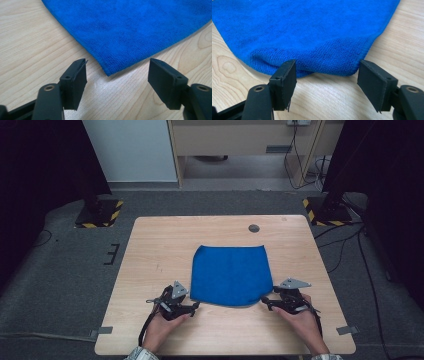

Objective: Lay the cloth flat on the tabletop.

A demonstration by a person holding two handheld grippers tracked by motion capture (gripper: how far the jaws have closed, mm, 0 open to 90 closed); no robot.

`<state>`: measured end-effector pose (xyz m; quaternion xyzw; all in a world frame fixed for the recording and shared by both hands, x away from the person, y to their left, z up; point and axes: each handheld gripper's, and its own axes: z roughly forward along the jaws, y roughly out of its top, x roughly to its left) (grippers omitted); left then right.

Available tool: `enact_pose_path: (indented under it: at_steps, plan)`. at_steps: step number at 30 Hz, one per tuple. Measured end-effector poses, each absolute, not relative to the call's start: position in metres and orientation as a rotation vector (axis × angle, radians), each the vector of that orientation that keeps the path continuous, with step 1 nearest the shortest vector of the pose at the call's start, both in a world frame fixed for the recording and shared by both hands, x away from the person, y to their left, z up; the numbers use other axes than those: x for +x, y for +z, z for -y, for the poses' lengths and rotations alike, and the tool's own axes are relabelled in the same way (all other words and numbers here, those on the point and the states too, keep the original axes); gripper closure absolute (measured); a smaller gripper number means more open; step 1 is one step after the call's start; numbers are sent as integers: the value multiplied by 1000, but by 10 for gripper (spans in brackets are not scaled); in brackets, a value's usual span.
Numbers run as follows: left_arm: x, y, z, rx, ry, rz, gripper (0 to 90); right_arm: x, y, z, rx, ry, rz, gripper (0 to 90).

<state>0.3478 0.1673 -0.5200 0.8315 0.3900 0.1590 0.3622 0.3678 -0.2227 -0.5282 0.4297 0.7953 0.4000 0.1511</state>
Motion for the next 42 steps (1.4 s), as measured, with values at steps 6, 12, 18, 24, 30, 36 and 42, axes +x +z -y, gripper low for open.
enact_pose_path:
  at_steps: [6, 12, 18, 24, 30, 36, 42]
  plan:
    - [350, -521, -166, 2157, 389, -992, 418, 369, -530, 218, 1165, 1127, -2316, 517]
    - [353, -525, -161, 2190, 382, -979, 487, 372, -533, 213, 1146, 1099, -2339, 712]
    - [360, -526, -160, 2173, 388, -991, 598, 374, -534, 204, 1099, 1102, -2371, 885]
    - [364, -526, -161, 2171, 406, -997, 701, 370, -530, 203, 1077, 1106, -2371, 888]
    - [364, -523, -162, 2165, 445, -995, 773, 366, -524, 204, 1120, 1154, -2338, 486]
    - [369, -522, -163, 2151, 445, -997, 844, 368, -524, 192, 1083, 1160, -2342, 408]
    - [367, -518, -164, 2127, 440, -991, 849, 374, -530, 176, 1040, 1108, -2400, 733]
